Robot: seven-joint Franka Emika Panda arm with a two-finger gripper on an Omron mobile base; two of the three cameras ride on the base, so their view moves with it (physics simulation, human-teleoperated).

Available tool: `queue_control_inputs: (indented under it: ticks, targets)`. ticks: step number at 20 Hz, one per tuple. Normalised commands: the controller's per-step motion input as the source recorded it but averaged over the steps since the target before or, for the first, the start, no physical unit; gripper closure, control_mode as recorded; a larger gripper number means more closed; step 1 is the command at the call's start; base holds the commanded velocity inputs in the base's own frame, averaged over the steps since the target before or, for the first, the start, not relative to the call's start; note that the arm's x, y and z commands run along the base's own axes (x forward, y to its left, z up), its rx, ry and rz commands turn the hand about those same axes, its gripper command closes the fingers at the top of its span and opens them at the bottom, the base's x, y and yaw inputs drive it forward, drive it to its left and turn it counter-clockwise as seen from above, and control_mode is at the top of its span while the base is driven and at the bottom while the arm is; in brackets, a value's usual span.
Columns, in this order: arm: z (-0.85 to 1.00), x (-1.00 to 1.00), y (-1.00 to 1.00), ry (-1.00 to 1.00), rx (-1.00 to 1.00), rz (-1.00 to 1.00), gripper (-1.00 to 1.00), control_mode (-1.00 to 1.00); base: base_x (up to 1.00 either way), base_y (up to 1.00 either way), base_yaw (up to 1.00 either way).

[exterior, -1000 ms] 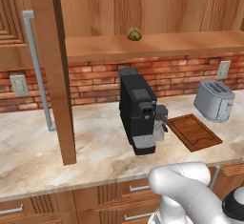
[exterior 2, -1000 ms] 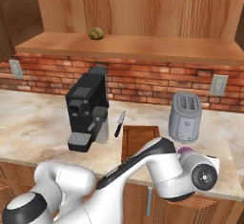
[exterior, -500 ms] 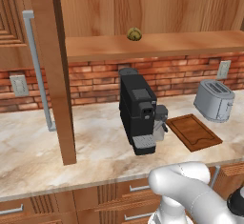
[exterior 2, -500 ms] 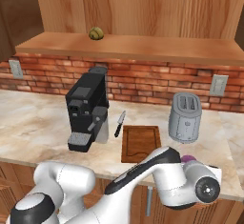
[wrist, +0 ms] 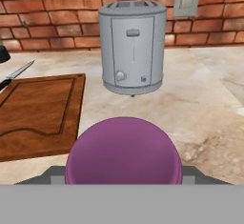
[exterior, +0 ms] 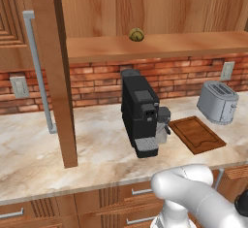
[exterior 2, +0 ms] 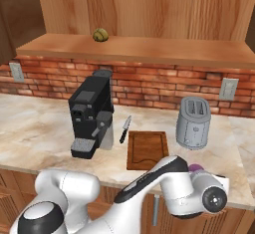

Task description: Pick the bread, place it on the cutting board, pick the jam, place it on the counter, and close the cabinet.

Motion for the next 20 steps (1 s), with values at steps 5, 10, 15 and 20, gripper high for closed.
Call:
queue_control_inputs:
  ticks: [5,10,15,20]
  targets:
    - [-0.2,0.2,0.0,0.0,0.0,0.0,1.0,-1.0,0.0,0.0,0.0]
    - [-0.18,0.21,0.0,0.0,0.0,0.0,1.0,-1.0,0.0,0.0,0.0]
    - [-0.15,0.22,0.0,0.0,0.0,0.0,1.0,-1.0,0.0,0.0,0.0]
    - [-0.14,0.26,0.0,0.0,0.0,0.0,1.0,-1.0,0.0,0.0,0.0]
